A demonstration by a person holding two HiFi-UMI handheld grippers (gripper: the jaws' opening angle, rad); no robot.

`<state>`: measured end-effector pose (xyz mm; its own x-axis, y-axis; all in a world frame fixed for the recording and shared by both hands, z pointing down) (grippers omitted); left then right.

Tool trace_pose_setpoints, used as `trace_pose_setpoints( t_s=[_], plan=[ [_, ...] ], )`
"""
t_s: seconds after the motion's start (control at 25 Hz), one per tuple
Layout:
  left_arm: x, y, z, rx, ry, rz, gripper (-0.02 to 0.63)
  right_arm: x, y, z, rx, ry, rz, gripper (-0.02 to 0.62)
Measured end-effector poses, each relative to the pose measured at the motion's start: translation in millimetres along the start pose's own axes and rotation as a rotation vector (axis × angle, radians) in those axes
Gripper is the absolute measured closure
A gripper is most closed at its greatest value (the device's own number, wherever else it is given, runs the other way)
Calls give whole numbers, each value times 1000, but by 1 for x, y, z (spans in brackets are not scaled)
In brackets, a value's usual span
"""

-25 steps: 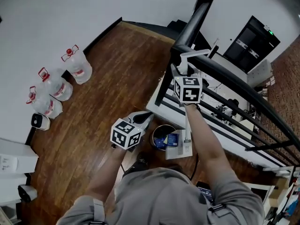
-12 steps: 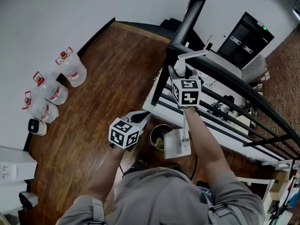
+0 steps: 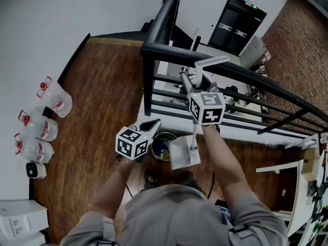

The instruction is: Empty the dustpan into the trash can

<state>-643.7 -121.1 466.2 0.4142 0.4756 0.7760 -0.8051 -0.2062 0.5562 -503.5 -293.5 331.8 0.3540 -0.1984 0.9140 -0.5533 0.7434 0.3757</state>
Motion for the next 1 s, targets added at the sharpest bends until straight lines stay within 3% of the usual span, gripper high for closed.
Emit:
trace_pose_setpoints(
  t_s=[0.24,0.52,1.0],
  plan=[
    [8,-69,65,93,62,57,601,35,-71,-93,88,-27,87,399],
    [25,-140,125,128,111,101,601,78,-138,-190,185,-66,182,399],
    [45,-229,185,136,109,150,601,119,-234,-283,321,-80,178,399]
  ],
)
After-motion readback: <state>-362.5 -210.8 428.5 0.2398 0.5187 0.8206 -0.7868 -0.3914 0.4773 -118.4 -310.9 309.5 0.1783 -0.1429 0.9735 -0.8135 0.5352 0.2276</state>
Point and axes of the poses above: the fingertips, and each gripper's own axes: z forward along the fingers, y to its left, x out of its underside, the point moved 10 cm from there along -z, backward along the fingers, and after that the axes turned 15 degrees about -z, right-handed, at the moved point
